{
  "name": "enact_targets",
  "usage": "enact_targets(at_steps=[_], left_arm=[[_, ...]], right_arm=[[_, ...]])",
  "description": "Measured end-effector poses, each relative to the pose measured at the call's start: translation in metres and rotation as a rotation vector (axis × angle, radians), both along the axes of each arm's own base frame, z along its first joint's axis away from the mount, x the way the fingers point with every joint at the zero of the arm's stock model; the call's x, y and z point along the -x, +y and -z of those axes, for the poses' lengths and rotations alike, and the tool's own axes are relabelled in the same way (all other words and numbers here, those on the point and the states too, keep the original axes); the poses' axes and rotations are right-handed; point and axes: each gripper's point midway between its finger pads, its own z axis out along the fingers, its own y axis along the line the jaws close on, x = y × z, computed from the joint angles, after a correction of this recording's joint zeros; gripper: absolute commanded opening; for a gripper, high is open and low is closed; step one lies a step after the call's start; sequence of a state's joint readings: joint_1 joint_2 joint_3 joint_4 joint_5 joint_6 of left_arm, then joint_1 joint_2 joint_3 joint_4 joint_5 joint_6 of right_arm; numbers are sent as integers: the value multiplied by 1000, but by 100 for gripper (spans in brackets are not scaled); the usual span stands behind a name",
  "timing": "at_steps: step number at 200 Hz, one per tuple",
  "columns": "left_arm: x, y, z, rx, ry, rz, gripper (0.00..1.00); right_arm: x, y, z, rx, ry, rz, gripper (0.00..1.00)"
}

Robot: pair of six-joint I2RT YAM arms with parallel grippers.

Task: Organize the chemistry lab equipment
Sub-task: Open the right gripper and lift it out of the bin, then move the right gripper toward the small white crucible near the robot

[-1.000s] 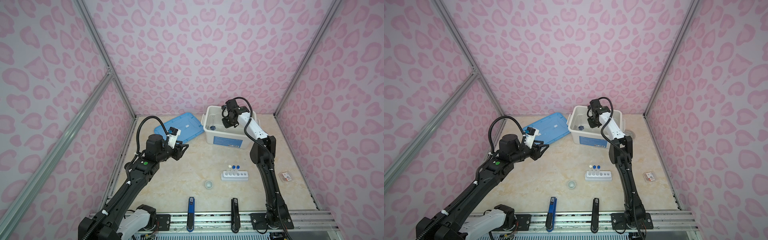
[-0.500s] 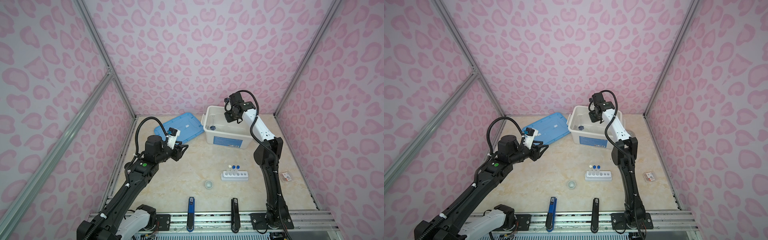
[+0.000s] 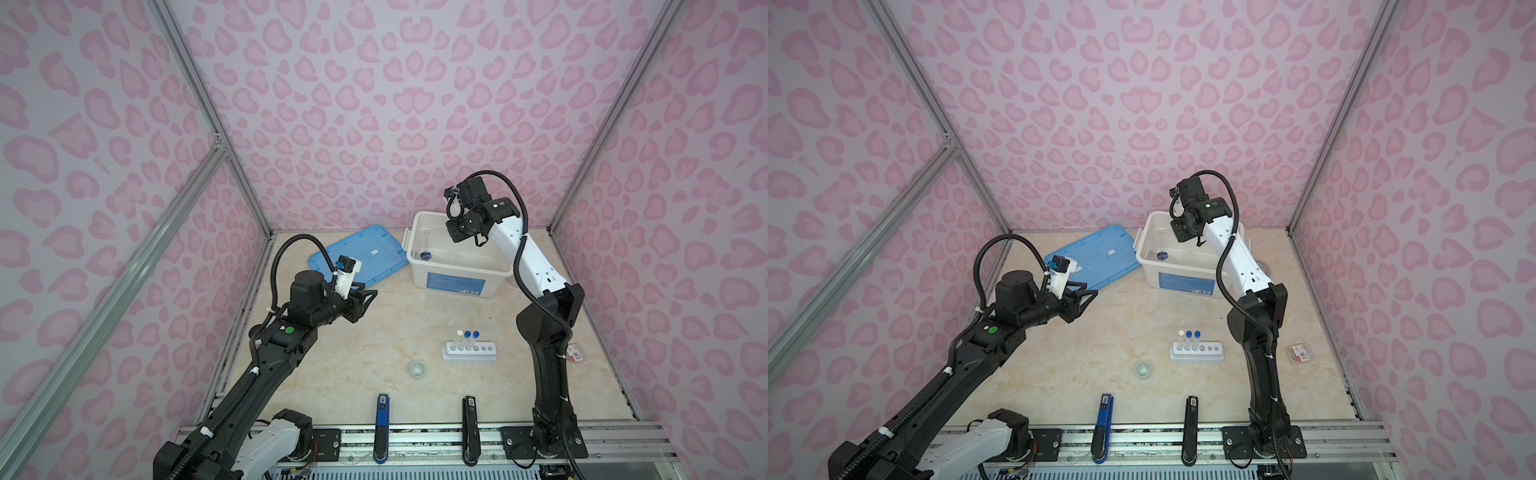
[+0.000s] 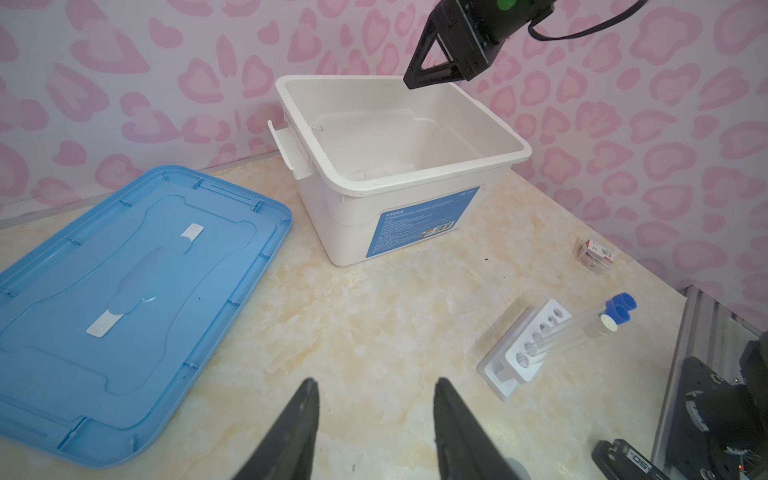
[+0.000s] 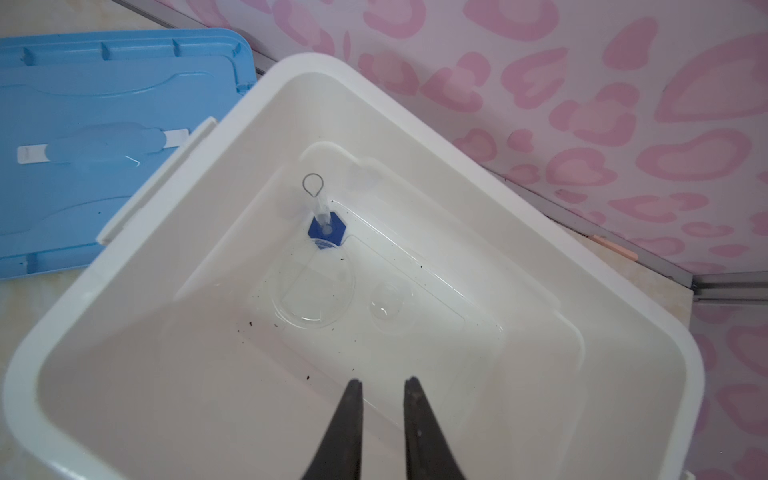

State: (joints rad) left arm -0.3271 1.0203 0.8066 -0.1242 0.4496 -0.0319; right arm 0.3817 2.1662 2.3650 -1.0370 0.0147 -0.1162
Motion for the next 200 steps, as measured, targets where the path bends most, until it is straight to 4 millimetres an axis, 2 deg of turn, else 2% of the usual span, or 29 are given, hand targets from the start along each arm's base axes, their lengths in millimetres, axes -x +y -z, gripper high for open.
enact_targets(at_steps=[20, 65, 90, 114, 136, 149, 200], left_arm=[[0, -1, 2, -4, 4, 10, 47], [2, -5, 1, -5, -5, 41, 47], [4, -6, 0, 1, -4, 53, 47], [7, -8, 2, 5, 1, 65, 48], [10, -8, 4, 7, 5, 72, 47], [11, -8, 6, 7, 7, 73, 47], [15, -10, 8, 12, 16, 91, 48]], right_arm=[[22, 10, -6, 29, 0, -28, 23], [87, 35, 1, 103, 30, -139, 31], [117, 42, 12, 145, 52, -190, 36], [141, 49, 12, 147, 51, -230, 40], [171, 73, 10, 107, 47, -325, 42], [186, 82, 16, 94, 59, -368, 43], [224, 95, 51, 73, 166, -429, 47]])
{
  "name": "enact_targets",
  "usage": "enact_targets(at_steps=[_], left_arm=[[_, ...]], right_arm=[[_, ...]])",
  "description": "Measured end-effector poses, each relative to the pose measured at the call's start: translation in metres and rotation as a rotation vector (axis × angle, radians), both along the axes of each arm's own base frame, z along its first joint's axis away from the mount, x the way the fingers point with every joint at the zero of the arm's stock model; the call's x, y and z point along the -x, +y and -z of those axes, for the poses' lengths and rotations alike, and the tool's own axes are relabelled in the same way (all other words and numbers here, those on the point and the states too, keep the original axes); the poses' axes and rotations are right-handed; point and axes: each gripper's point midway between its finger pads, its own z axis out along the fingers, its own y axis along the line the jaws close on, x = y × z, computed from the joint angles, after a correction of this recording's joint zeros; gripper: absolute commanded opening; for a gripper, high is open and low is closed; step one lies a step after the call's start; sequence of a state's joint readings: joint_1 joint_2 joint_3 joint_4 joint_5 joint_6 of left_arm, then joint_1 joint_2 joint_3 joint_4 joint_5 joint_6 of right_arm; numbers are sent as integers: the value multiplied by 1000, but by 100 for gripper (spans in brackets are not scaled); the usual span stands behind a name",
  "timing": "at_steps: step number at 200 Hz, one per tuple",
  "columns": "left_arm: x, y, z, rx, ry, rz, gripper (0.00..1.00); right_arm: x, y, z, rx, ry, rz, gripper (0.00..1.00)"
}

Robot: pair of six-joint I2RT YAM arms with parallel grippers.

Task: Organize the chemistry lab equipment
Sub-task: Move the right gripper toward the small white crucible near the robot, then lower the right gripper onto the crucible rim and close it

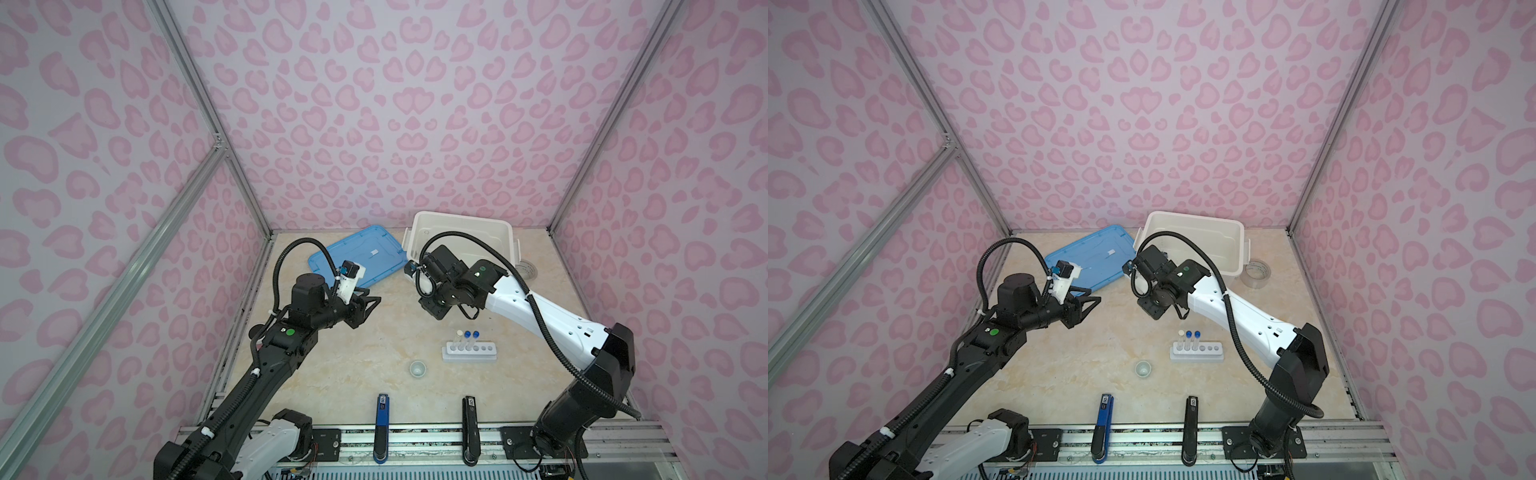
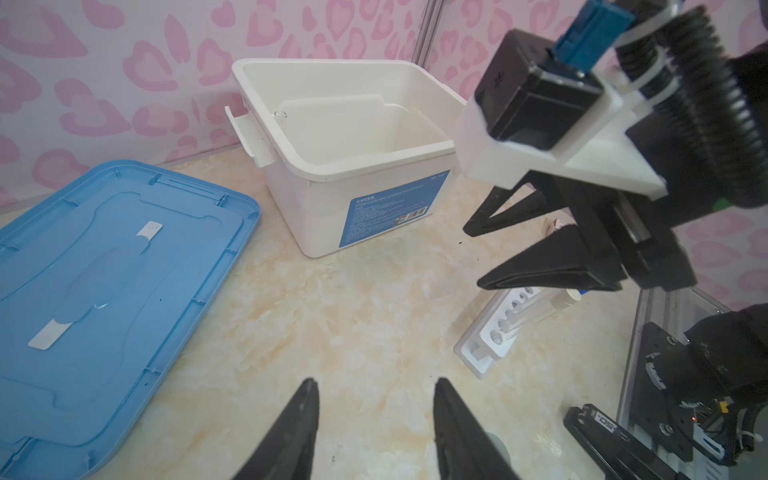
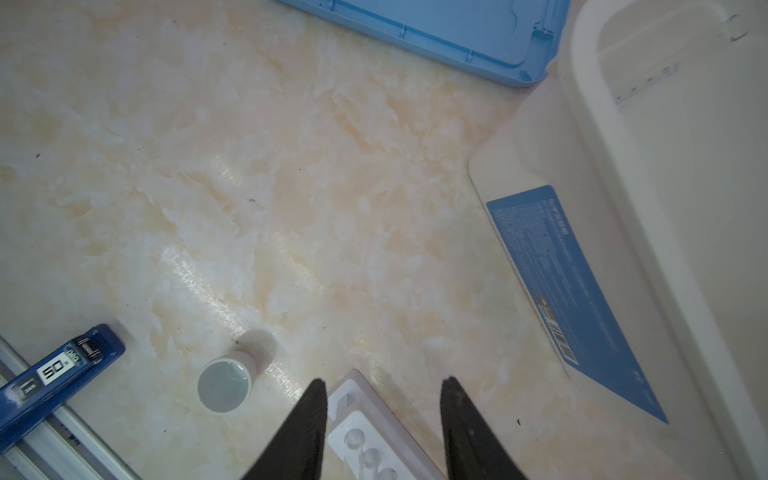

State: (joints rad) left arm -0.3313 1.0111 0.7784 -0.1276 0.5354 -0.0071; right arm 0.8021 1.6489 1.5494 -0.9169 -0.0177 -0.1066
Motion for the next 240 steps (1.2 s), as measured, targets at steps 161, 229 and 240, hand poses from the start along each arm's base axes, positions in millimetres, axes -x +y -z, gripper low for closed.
enact_targets(at_steps=[161, 229, 240], left_arm=[[2, -1, 8, -2, 20, 10, 48], [1, -2, 10, -3, 28, 12, 48], [1, -2, 11, -3, 32, 15, 48]], right_arm=[[65, 12, 94, 42, 259, -49, 45], [92, 9, 124, 87, 326, -53, 46], [94, 11, 128, 89, 332, -56, 45]])
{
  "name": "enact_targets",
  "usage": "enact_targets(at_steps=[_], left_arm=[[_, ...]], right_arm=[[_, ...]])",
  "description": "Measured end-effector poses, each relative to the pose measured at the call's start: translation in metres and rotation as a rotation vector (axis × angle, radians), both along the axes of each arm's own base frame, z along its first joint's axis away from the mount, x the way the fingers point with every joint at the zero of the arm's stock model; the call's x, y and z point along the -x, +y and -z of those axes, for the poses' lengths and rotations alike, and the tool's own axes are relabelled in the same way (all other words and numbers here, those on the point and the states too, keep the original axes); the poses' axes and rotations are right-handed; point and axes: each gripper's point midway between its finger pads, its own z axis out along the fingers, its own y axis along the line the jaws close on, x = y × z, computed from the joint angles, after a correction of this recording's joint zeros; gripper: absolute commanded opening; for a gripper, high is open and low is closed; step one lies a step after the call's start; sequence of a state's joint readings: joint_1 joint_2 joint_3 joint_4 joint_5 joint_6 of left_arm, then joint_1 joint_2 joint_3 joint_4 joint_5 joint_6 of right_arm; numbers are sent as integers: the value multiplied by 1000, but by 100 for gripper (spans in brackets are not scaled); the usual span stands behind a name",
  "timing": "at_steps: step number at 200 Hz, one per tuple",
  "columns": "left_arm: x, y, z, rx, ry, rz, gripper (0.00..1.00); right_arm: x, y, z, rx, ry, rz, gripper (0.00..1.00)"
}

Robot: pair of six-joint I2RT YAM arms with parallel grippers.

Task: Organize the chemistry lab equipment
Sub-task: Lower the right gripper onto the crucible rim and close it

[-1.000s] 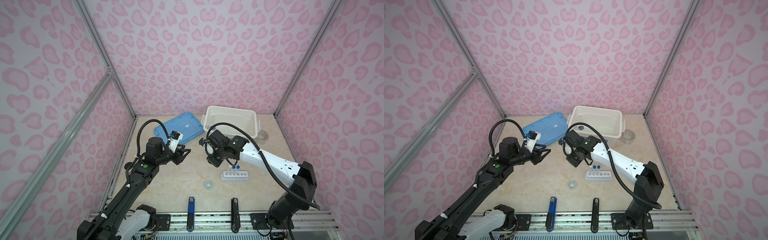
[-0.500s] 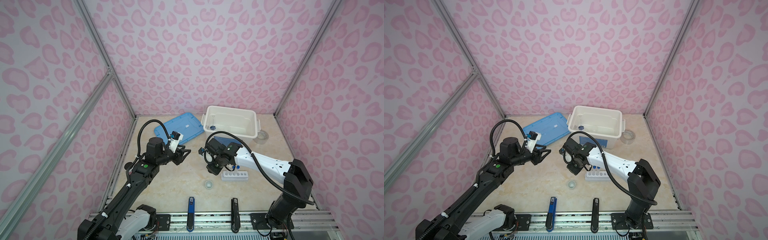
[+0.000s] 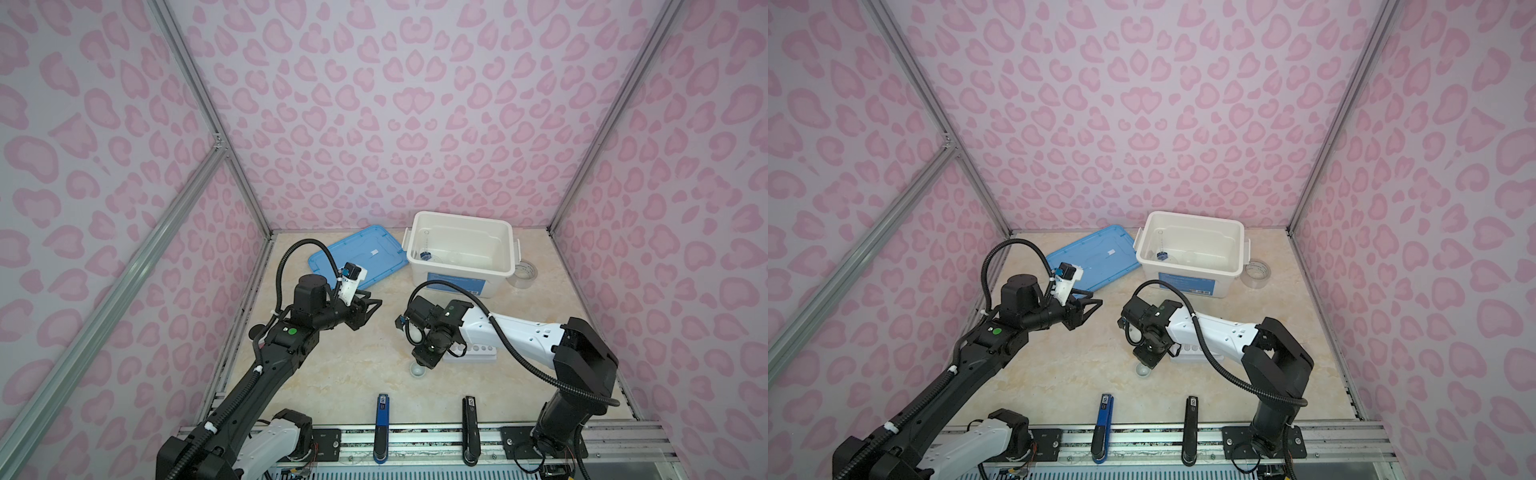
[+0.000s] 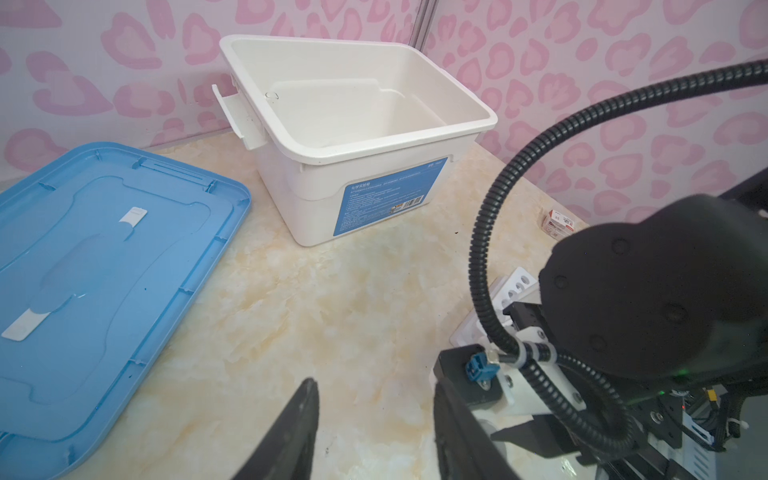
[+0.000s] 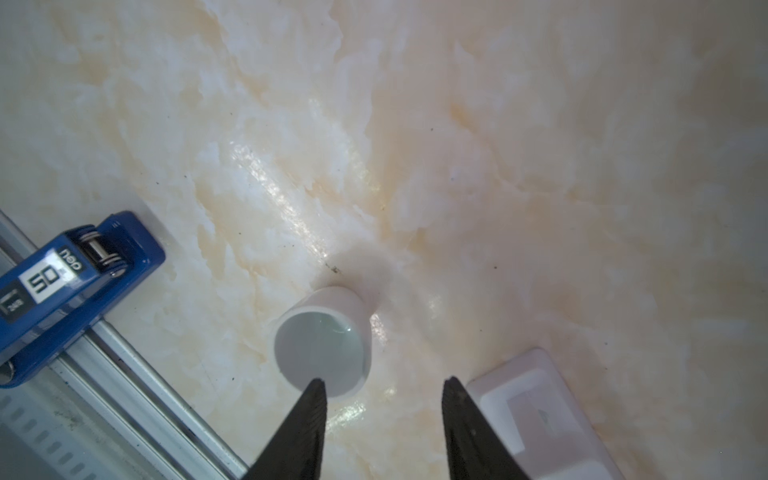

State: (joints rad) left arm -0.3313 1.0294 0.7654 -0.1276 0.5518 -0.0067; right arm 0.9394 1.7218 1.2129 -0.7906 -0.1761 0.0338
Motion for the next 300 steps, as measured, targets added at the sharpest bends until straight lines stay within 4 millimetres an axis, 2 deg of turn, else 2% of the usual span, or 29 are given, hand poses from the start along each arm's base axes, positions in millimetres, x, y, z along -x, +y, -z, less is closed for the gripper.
enact_targets(at_steps=[48, 92, 148, 300], left_arm=[[0, 0, 0, 0, 1, 1, 48], [0, -1, 0, 1, 0, 3, 48], [-1, -1, -2, 1, -3, 2, 48], [-1, -1, -2, 1, 0, 3, 48]], right_arm=[[2, 4, 12, 6, 7, -1, 40], [0, 6, 15, 6, 7, 1, 37], [0, 7, 18, 6, 6, 1, 29], [10, 6, 36, 65, 12, -25, 18]])
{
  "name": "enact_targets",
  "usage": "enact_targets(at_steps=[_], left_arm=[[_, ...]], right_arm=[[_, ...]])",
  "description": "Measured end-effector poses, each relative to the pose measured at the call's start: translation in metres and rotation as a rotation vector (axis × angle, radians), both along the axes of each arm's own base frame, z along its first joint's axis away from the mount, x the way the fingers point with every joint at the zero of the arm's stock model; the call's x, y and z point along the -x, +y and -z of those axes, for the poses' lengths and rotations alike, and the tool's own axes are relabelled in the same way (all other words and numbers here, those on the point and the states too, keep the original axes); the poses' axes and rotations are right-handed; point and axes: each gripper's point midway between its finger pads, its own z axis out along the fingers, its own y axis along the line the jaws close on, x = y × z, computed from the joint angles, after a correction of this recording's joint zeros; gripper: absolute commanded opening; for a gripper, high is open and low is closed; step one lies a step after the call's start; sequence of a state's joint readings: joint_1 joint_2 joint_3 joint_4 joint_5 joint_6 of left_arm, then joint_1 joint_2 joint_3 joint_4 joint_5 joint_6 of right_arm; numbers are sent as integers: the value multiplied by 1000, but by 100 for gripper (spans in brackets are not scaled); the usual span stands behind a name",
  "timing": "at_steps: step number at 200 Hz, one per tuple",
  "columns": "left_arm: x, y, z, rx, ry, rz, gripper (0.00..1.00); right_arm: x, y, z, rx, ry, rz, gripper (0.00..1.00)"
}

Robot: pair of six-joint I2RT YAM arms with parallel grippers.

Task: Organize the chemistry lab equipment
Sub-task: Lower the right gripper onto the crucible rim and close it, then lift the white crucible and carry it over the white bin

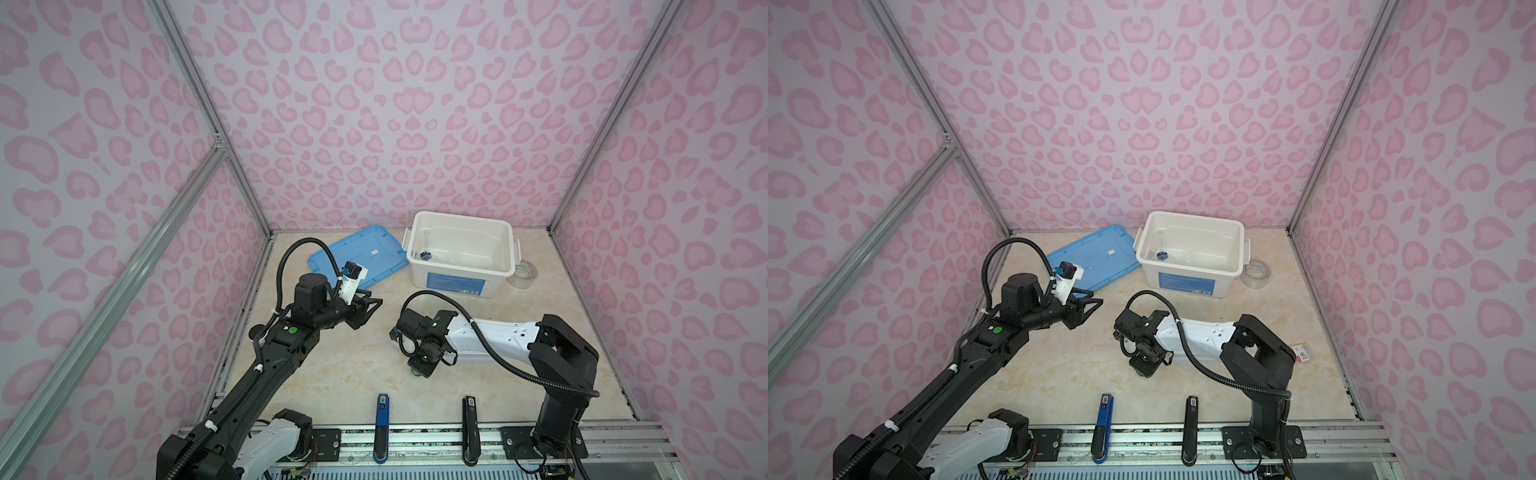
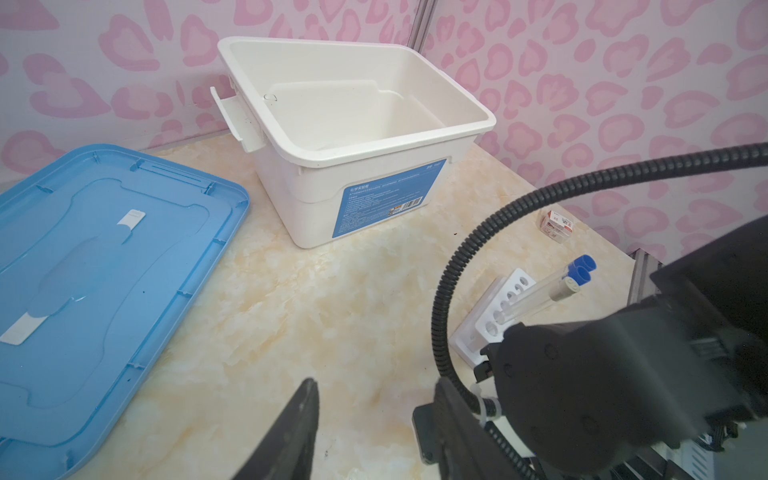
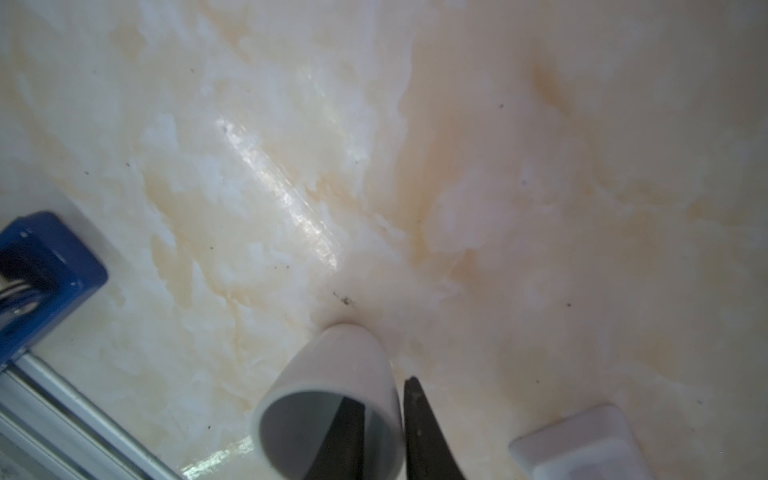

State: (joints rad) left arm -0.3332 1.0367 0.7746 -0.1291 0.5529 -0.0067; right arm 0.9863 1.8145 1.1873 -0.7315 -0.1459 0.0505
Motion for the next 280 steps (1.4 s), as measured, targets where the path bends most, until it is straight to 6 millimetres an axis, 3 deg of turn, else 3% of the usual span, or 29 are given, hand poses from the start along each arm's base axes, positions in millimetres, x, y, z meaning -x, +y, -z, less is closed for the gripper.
enact_targets(at_steps=[127, 181, 232, 280], left_arm=[[0, 0, 0, 0, 0, 1, 48], [1, 0, -2, 2, -5, 0, 47], [1, 0, -1, 1, -4, 0, 47], [1, 0, -1, 0, -4, -2, 47]], right_arm=[[0, -3, 2, 26, -7, 14, 7], [-7, 1, -11, 9, -23, 21, 5], [-24, 5, -43, -32, -51, 33, 5], [-67, 1, -102, -87, -121, 84, 5]])
